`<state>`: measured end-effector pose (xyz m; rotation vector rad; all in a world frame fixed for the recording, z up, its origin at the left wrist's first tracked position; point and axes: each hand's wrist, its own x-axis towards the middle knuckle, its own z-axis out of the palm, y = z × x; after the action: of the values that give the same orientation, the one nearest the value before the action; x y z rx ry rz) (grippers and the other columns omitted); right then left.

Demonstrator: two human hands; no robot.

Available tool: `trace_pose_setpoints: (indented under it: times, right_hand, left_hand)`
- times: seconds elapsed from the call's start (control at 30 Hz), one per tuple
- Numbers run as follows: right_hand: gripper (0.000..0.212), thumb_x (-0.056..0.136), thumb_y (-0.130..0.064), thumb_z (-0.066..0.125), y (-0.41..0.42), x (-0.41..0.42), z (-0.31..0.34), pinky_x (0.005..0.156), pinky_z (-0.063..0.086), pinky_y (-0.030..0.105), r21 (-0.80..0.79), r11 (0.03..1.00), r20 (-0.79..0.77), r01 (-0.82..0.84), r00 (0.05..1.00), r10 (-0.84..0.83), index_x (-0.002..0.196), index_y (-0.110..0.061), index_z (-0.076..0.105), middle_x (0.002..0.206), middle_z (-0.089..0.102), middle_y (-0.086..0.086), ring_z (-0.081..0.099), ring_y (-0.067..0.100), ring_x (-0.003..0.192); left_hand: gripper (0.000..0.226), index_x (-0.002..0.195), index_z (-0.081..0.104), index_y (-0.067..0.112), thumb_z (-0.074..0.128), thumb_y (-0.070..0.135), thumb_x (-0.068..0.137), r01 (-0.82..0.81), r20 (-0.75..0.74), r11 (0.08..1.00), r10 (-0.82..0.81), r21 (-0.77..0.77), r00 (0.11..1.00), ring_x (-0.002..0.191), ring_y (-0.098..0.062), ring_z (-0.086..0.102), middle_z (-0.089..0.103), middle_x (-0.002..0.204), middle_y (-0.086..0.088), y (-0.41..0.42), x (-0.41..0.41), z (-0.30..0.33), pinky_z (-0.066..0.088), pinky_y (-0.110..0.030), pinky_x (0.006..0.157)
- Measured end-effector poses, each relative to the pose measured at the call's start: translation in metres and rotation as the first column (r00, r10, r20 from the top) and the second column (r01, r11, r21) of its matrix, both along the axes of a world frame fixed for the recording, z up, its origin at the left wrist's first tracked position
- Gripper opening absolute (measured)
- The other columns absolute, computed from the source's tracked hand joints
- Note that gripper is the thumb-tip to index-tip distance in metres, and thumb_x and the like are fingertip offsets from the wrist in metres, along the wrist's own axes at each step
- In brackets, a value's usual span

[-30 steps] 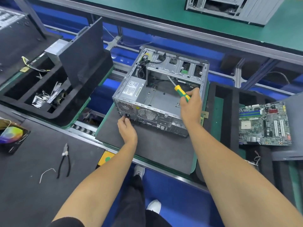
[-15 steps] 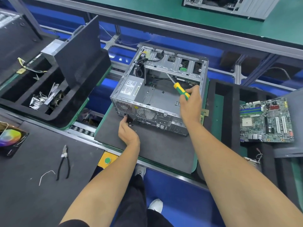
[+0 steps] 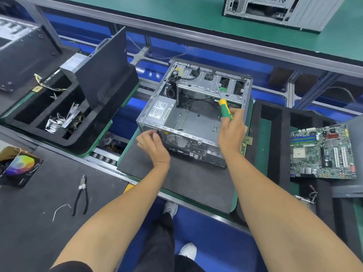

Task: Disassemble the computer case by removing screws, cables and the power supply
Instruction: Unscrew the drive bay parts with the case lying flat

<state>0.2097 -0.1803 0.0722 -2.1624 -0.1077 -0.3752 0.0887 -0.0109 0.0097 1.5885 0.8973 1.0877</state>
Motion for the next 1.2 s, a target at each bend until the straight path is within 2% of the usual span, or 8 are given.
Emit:
trace_pose_setpoints:
  times: [0.23,0.3,0.4,0.5,0.6,0.67,0.77,1.2]
  right_hand:
    - [0.019,0.098,-0.018,0.041,0.0,0.003,-0.001,0.07,0.042,0.034,0.156,0.987,-0.047,0.039,0.998,-0.032,0.11,-0.015,0.056,0.083,0.065,0.007,0.057,0.028,0.075]
    - [0.024,0.097,-0.02,0.04,-0.001,0.005,0.0,0.055,0.034,0.018,0.194,0.978,-0.059,0.078,0.996,-0.067,0.113,-0.011,0.056,0.085,0.067,0.011,0.058,0.026,0.072]
    - [0.026,0.094,-0.02,0.041,0.001,0.009,0.004,0.059,0.032,0.026,0.257,0.958,-0.114,0.13,0.988,-0.103,0.114,-0.01,0.055,0.091,0.068,0.012,0.059,0.028,0.076]
    - [0.018,0.095,-0.011,0.047,0.0,0.023,0.011,0.065,0.031,0.033,0.217,0.97,-0.142,0.108,0.987,-0.078,0.112,-0.008,0.052,0.098,0.065,0.012,0.058,0.029,0.08]
    - [0.022,0.093,-0.008,0.057,-0.005,0.044,0.022,0.061,0.026,0.032,0.029,0.995,-0.125,0.093,0.988,-0.089,0.113,-0.013,0.051,0.106,0.052,0.001,0.049,0.019,0.079]
    - [0.025,0.094,-0.011,0.058,-0.009,0.053,0.023,0.062,0.032,0.032,-0.065,0.992,-0.126,0.11,0.985,-0.117,0.116,-0.017,0.05,0.109,0.049,-0.002,0.049,0.018,0.078]
    - [0.028,0.097,-0.014,0.052,-0.01,0.057,0.019,0.071,0.036,0.034,-0.033,0.987,-0.129,0.155,0.979,-0.158,0.124,-0.017,0.051,0.123,0.052,0.0,0.049,0.015,0.082]
    - [0.023,0.097,-0.016,0.046,-0.011,0.063,0.014,0.068,0.037,0.034,0.001,0.98,-0.141,0.197,0.971,-0.195,0.117,-0.015,0.057,0.113,0.054,-0.001,0.051,0.018,0.082]
  left_hand:
    - [0.018,0.101,0.058,0.019,0.046,0.032,0.097,0.381,-0.318,0.821,-0.259,0.424,0.912,0.1,-0.009,0.038,0.051,0.106,0.003,0.008,0.053,0.053,0.033,-0.031,0.092]
    - [0.018,0.101,0.059,0.02,0.047,0.033,0.099,0.582,-0.515,0.699,-0.347,0.415,0.784,0.099,-0.013,0.041,0.054,0.103,0.006,0.0,0.075,0.066,0.039,-0.035,0.088]
    - [0.02,0.109,0.066,0.017,0.054,0.029,0.1,0.771,-0.646,0.622,-0.534,0.138,0.546,0.109,-0.02,0.046,0.061,0.111,-0.002,-0.02,0.108,0.075,0.042,-0.039,0.093]
    - [0.025,0.119,0.063,0.008,0.057,0.026,0.102,0.732,-0.372,0.582,-0.806,-0.355,0.461,0.108,-0.022,0.056,0.062,0.113,-0.006,-0.039,0.136,0.08,0.049,-0.04,0.1]
    - [0.019,0.092,0.056,0.012,0.057,0.026,0.105,0.632,-0.099,0.481,-0.836,-0.608,0.54,0.098,-0.022,0.052,0.054,0.09,-0.003,-0.052,0.16,0.076,0.05,-0.036,0.09]
    - [0.021,0.101,0.056,0.006,0.058,0.026,0.106,0.567,0.021,0.447,-0.773,-0.691,0.634,0.097,-0.024,0.055,0.056,0.091,-0.006,-0.058,0.176,0.074,0.049,-0.032,0.086]
    - [0.069,0.154,0.025,-0.006,0.059,0.027,0.105,0.536,0.185,0.347,-0.682,-0.77,0.707,0.129,-0.032,0.058,0.054,0.141,-0.025,-0.067,0.196,0.068,0.048,-0.038,0.109]
    - [0.068,0.158,0.017,0.005,0.057,0.02,0.105,0.561,0.329,0.298,-0.568,-0.772,0.755,0.115,-0.03,0.063,0.053,0.14,-0.027,-0.086,0.204,0.047,0.05,-0.044,0.108]
